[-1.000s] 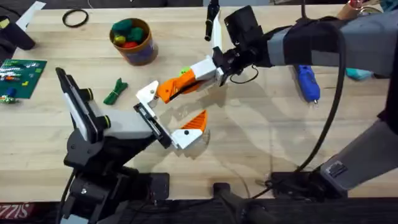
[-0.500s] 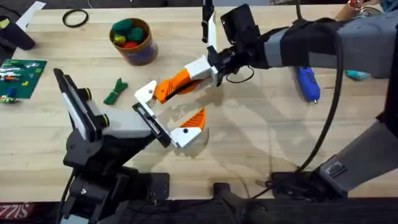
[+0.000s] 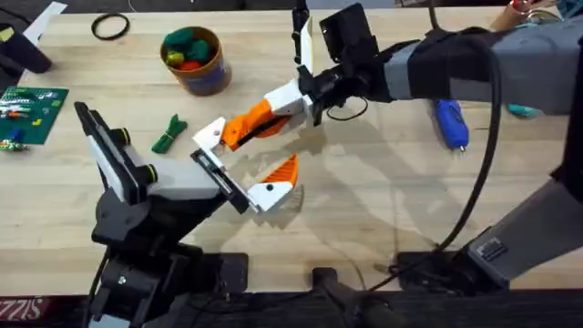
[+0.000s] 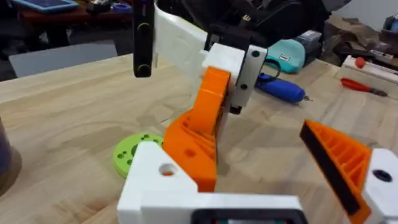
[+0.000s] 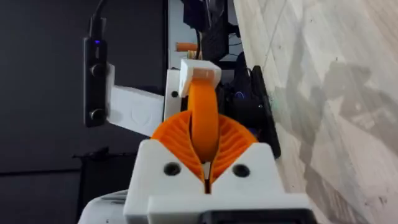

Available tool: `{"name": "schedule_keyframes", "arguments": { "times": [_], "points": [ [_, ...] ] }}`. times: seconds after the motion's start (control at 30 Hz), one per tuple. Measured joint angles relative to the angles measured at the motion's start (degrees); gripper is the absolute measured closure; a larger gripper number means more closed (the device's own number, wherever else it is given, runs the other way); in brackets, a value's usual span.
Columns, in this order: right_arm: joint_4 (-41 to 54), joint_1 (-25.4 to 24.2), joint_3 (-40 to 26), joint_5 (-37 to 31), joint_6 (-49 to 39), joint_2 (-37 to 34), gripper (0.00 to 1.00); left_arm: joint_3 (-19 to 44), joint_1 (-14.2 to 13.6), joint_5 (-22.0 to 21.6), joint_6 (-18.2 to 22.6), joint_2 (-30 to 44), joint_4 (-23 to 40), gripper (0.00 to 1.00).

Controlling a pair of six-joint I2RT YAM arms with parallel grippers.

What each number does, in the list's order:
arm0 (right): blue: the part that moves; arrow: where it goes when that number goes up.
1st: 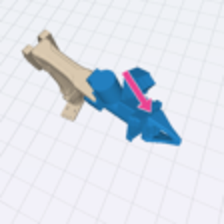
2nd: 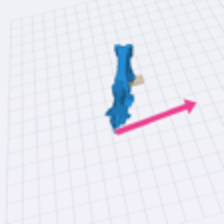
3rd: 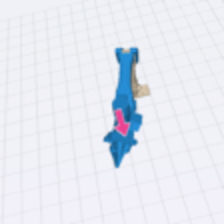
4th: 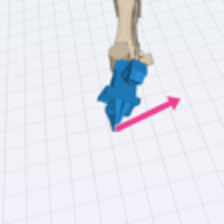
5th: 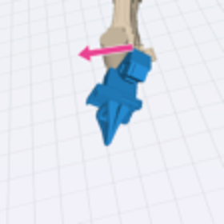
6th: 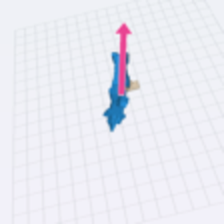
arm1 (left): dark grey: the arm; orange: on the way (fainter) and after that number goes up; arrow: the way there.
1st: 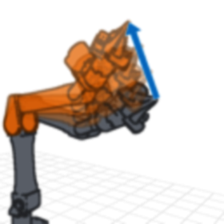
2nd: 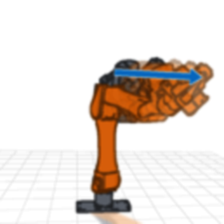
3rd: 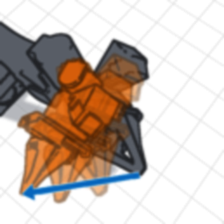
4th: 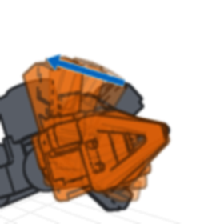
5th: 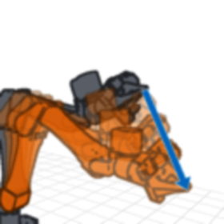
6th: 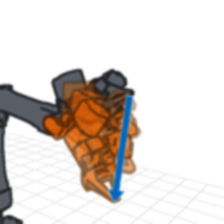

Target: Pick up the gripper from the table and insert it into the empty holder that is missing its gripper. Then pick up a screw, insert it into the mounting hole, and use the screwdriver to tighten it. Finally, clean up the table by picking up the vegetable and placing it into the bucket.

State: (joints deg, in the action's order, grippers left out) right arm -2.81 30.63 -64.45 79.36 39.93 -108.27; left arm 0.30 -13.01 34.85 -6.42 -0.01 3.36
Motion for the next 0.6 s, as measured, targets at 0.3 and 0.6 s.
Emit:
{"name": "schedule_keyframes", "arguments": {
  "times": [0.3, 0.6],
  "points": [
    [-4.09, 1.42, -0.17, -2.18, 2.45, 0.00, 0.992, 0.03, 0.70, -2.11, -0.28, 0.02, 0.11, 0.007],
    [-5.90, 1.88, -0.23, -3.70, 2.83, 0.04, 0.992, 0.09, 0.96, -2.97, -0.49, 0.00, 0.28, 0.007]
  ]
}}
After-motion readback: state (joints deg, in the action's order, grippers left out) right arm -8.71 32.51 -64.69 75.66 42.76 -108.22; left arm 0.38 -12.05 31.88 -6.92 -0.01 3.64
